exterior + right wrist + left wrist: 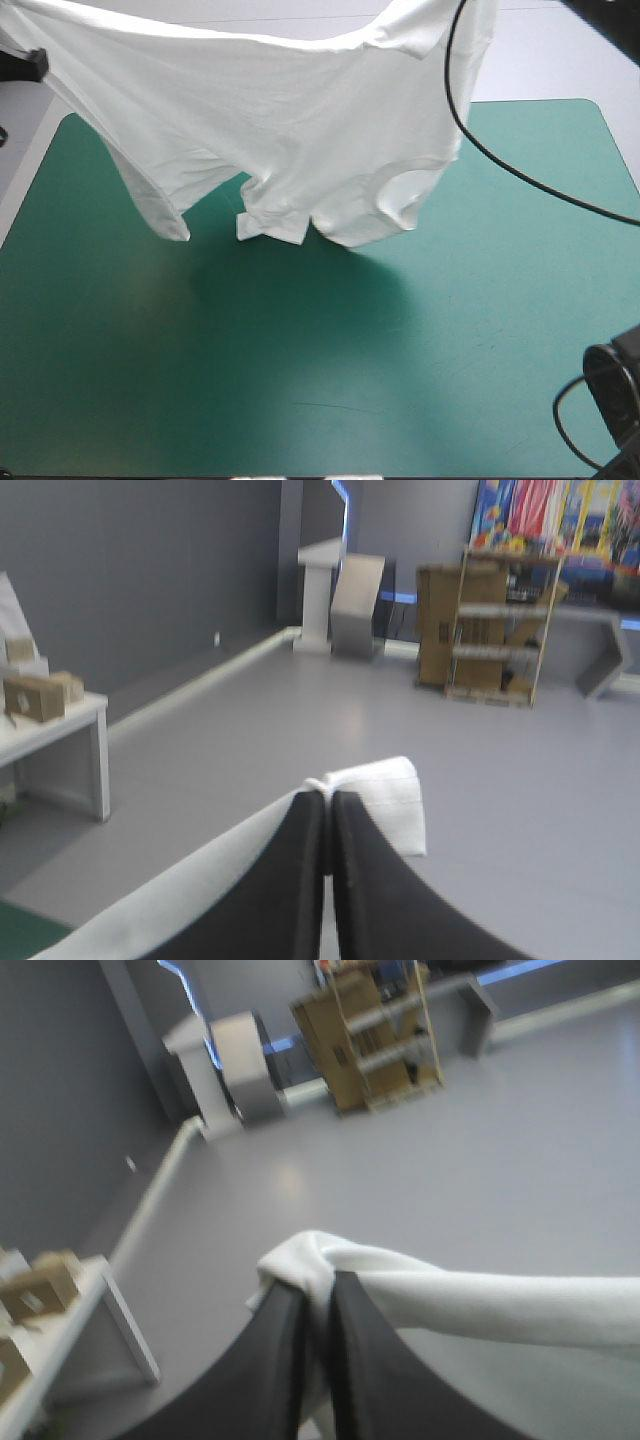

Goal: Fold the cloth

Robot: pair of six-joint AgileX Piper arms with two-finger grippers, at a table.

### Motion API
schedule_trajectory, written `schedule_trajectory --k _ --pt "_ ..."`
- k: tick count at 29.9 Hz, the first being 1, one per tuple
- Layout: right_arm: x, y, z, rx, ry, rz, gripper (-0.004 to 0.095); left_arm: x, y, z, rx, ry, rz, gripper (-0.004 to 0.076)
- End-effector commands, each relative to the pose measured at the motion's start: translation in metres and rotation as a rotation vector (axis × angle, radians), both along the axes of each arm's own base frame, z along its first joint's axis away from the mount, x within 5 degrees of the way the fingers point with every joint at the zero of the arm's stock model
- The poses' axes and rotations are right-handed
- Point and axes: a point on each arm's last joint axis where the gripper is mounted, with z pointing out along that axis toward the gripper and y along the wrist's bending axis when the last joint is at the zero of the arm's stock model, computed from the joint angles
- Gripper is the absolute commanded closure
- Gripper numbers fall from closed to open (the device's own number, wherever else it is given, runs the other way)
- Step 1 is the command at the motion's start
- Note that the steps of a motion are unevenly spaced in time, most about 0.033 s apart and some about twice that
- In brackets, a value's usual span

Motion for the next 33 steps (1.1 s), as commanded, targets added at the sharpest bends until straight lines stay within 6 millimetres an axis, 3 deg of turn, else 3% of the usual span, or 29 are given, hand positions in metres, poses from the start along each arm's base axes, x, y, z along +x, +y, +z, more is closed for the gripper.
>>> schedule_trajectory --k 1,6,9,14,16,19,25,29,33 --pt "-0.075 -0.023 0.041 0.076 -0.279 -0.009 0.0925 -0.051 -0.001 0.047 0.012 -0.336 0.029 0.0705" --pt "-0.124 -0.035 0.056 0.08 -0.405 0.016 0.0925 -0.091 -0.004 0.072 0.025 -0.509 0.034 0.0705" --pt "-0.141 -0.039 0.06 0.087 -0.448 0.018 0.0925 -0.109 -0.005 0.078 0.034 -0.536 0.032 0.0705" --pt "-0.143 -0.037 0.06 0.08 -0.459 0.043 0.0925 -0.113 -0.007 0.073 0.07 -0.466 0.033 0.0705" --pt "-0.133 -0.033 0.058 0.074 -0.436 0.055 0.0925 -0.103 -0.006 0.068 0.069 -0.405 0.027 0.0705" --pt "-0.103 -0.026 0.051 0.055 -0.38 0.045 0.0925 -0.073 -0.005 0.059 0.066 -0.31 0.022 0.0705" --pt "-0.005 0.001 0.014 -0.007 -0.186 0.023 0.0925 0.016 0.001 0.02 0.046 -0.084 0.012 0.0705" --pt "0.072 0.022 -0.027 -0.053 -0.068 0.005 0.0925 0.082 0.004 -0.021 0.015 0.072 -0.008 0.0705" --pt "0.142 0.042 -0.078 -0.08 0.041 0.005 0.0925 0.134 0.007 -0.059 -0.013 0.176 -0.017 0.0705"
